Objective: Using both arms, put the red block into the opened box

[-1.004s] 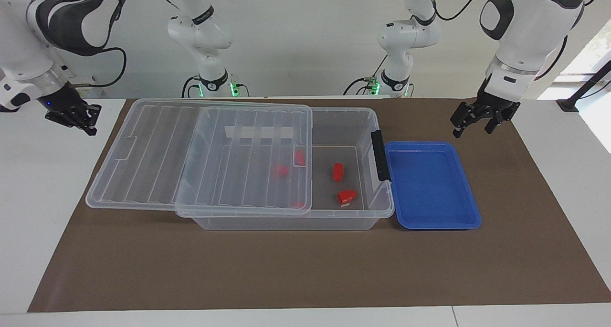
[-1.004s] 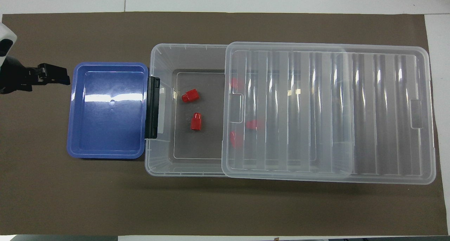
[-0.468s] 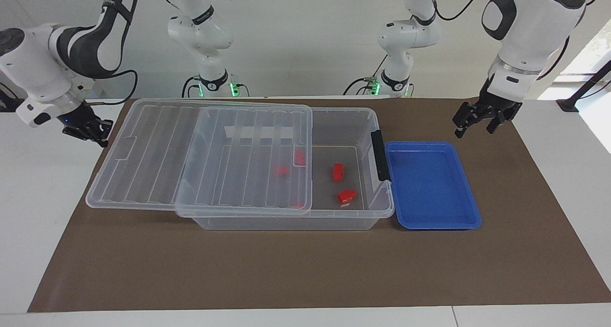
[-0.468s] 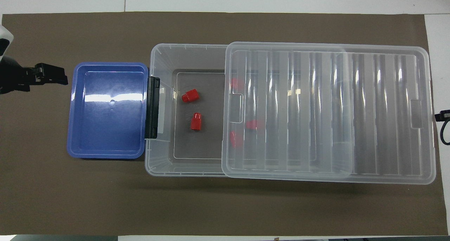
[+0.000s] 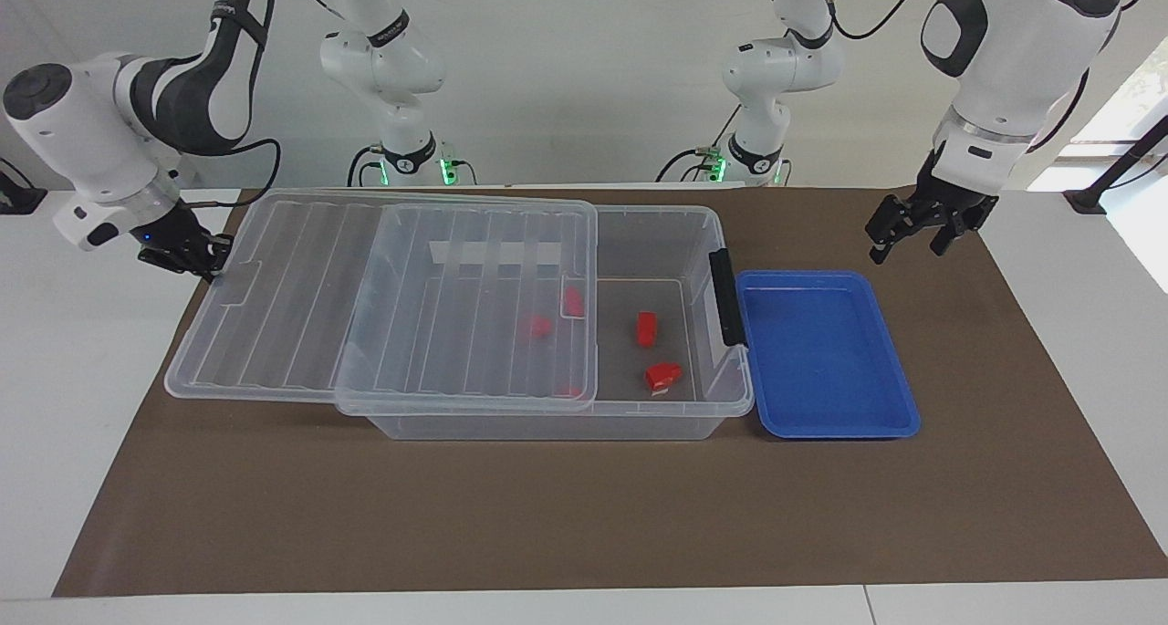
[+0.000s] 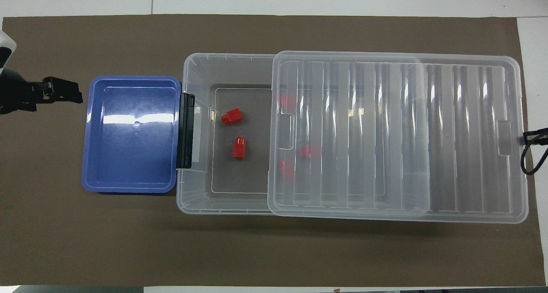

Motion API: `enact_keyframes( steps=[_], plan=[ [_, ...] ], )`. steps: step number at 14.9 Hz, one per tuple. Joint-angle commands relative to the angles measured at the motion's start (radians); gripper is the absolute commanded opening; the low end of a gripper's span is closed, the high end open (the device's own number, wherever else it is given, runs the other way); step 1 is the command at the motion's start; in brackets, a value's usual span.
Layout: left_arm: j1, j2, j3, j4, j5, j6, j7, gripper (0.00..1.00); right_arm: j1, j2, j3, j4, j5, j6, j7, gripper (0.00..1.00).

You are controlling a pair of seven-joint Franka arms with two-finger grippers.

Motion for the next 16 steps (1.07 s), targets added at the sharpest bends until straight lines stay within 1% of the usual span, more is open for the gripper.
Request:
enact_keyframes(
  steps=[1,7,12,16],
  plan=[
    [0.007,-0.002,-0.003,0.001,-0.002,-0.016,0.007,1.0,0.033,-0.024,0.002,-0.032,-0.005,0.008,0.059,0.0],
    [0.007,-0.004,-0.003,0.001,-0.002,-0.016,0.007,1.0,0.099,-0.034,0.007,-0.052,0.001,0.016,0.159,0.0],
    [0.009,-0.002,-0.003,0.001,-0.002,-0.016,0.007,1.0,0.139,-0.032,0.01,-0.069,0.012,0.037,0.209,0.0],
    [0.007,-0.004,-0.003,0.001,-0.002,-0.016,0.007,1.0,0.191,-0.034,0.01,-0.081,0.012,0.043,0.259,0.0]
  ],
)
